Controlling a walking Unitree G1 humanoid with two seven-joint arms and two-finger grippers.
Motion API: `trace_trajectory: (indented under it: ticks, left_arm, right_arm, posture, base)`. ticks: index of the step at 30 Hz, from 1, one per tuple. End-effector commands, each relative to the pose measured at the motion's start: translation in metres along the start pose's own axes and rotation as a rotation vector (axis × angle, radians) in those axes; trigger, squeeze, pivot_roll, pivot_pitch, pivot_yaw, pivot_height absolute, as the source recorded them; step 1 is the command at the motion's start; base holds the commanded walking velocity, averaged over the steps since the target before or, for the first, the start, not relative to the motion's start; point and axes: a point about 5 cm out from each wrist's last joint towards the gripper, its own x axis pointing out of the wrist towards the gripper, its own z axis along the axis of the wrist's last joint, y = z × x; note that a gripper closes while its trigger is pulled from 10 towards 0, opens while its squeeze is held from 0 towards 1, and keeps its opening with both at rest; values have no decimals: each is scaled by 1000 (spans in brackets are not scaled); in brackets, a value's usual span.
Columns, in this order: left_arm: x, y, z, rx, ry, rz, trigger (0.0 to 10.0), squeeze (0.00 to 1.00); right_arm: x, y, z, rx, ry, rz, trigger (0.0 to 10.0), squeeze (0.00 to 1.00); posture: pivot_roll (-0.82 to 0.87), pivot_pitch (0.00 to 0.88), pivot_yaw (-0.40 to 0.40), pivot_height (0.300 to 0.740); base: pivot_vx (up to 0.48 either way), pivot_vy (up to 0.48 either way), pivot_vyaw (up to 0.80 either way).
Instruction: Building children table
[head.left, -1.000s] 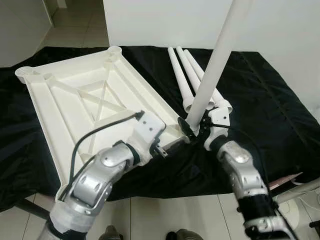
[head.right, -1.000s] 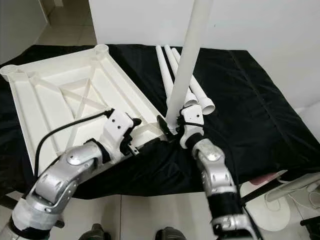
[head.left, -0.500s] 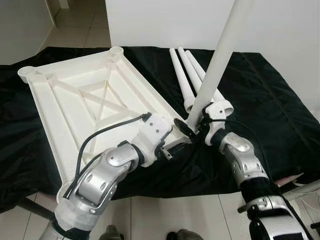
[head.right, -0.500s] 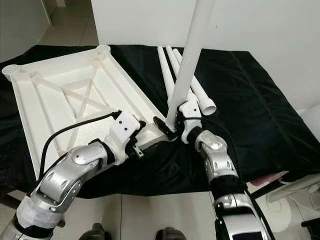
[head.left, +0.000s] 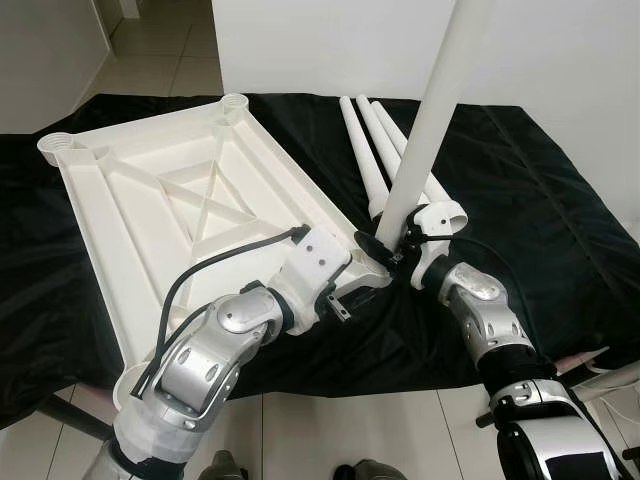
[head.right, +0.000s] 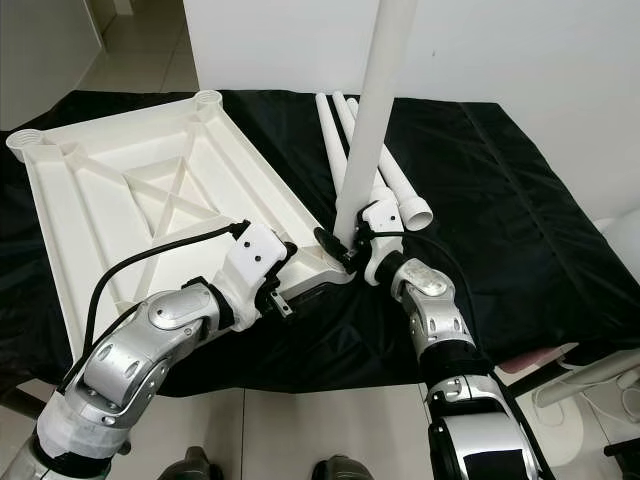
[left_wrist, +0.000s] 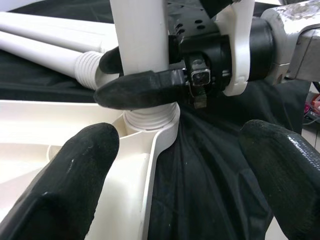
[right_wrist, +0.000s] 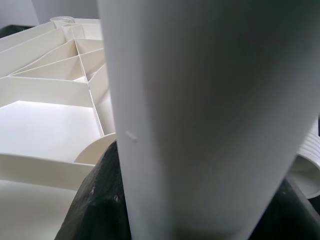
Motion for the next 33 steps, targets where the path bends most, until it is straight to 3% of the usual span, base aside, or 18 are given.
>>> trace_trajectory:
  ticks: [1,3,5,12,13,14,18,24,28,33]
  left_arm:
    - [0,-1,-2,0,19,34,10000,0]
    - [0,-1,-2,-1,20,35,10000,0]
    - [1,-1,-3,0,19,41,10000,0]
    - [2,-2,-2,-1,16,50,10000,0]
    - [2,-2,-2,4,13,55,10000,0]
    - [2,-2,-2,4,13,55,10000,0]
    - [2,-3,-2,8,13,61,10000,0]
    - [2,-3,-2,10,12,62,10000,0]
    - [3,-3,-1,9,10,63,10000,0]
    - [3,-3,-1,10,5,63,10000,0]
  right_arm:
    - [-3,6,-13,14,50,-3,10000,0]
    - [-3,7,-14,15,51,-17,10000,0]
    - [-1,8,-18,22,74,-122,10000,0]
    - [2,12,-18,66,67,-291,10000,0]
    - [4,18,-17,108,68,-401,10000,0]
    - [4,18,-17,108,68,-401,10000,0]
    - [6,24,-14,144,72,-593,10000,0]
    - [10,35,-10,192,58,-718,10000,0]
    - [17,45,-5,216,29,-702,10000,0]
    - [15,44,-3,213,20,-718,10000,0]
  posture:
    - [14,22,-33,740]
    - [14,22,-33,740]
    - [11,27,-39,740]
    - [7,29,-41,740]
    - [7,29,-41,740]
    - [7,29,-41,740]
    - [8,19,-57,740]
    - [12,14,-60,740]
    - [10,10,-61,740]
    - [10,6,-62,740]
  base:
    - [0,0,0]
    - [0,0,0]
    - [0,0,0]
    - [0,0,0]
    - [0,0,0]
    - [0,0,0]
    - [0,0,0]
    - [0,0,0]
    - [0,0,0]
    - [0,0,0]
